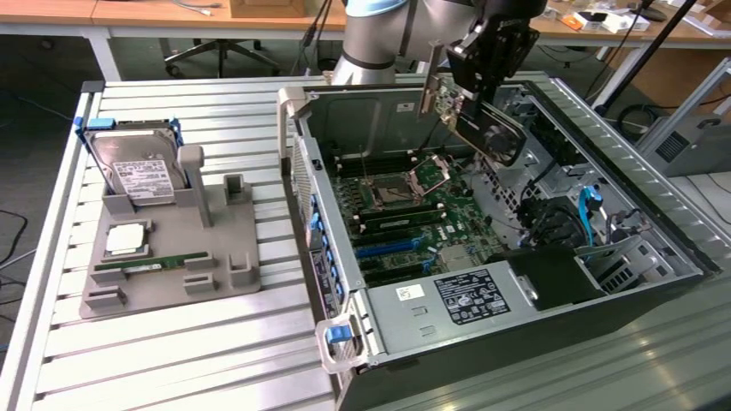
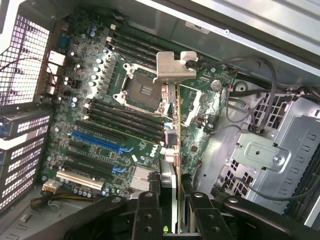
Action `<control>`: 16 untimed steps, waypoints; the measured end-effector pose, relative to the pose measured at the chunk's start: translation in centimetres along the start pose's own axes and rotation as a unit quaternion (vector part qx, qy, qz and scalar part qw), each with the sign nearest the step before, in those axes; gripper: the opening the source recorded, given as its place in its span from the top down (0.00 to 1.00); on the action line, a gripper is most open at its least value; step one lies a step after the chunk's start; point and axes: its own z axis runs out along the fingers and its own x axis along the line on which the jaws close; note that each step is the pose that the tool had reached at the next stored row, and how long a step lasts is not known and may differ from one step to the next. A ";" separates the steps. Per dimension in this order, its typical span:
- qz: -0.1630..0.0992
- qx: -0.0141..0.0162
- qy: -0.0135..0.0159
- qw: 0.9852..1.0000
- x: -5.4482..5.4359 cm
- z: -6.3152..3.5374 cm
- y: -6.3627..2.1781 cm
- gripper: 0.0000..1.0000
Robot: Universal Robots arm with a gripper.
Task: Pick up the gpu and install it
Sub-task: 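Insert the gpu into the slot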
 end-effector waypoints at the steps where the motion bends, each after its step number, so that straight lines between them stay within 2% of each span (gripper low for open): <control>1: -0.004 0.000 0.000 1.000 0.0 0.00 0.00 0.73; 16: -0.031 -0.001 -0.004 1.000 0.0 0.00 0.00 0.73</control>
